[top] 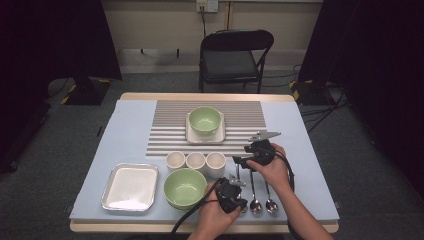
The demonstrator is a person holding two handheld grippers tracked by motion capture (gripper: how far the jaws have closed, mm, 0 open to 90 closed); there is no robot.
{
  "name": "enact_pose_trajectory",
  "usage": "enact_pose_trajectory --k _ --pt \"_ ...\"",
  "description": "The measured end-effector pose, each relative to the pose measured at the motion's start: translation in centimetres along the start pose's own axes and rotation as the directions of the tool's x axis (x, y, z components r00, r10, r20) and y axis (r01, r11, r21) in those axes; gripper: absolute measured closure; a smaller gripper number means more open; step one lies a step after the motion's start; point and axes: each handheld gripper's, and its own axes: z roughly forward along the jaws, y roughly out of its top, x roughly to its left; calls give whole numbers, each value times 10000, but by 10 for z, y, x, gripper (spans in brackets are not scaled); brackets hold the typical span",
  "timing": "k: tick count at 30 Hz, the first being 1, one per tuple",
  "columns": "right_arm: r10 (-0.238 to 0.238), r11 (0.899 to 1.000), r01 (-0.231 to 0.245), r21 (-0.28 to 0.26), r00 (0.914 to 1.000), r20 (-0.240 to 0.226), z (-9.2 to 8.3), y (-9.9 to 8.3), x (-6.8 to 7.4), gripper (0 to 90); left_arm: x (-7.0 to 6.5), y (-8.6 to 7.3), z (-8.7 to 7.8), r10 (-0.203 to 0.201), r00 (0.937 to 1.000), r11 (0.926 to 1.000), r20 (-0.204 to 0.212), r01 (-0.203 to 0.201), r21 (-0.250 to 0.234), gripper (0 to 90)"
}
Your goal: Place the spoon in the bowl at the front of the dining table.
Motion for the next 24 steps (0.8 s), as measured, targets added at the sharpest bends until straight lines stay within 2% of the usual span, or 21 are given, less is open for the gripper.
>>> enact_pose_trajectory --k 14,18,24 --pt "1 10000 -1 -1 10000 -58 1 -2 3 329 -1 -4 1 27 10000 10000 -43 -28 -41 900" --pt "12 10000 -12 12 10000 -62 2 -4 3 329 -1 -6 2 6 10000 10000 -93 -6 89 900" --pt "55 10000 -55 12 10000 -61 2 -5 3 329 -1 -7 4 15 10000 10000 -89 -15 -14 900"
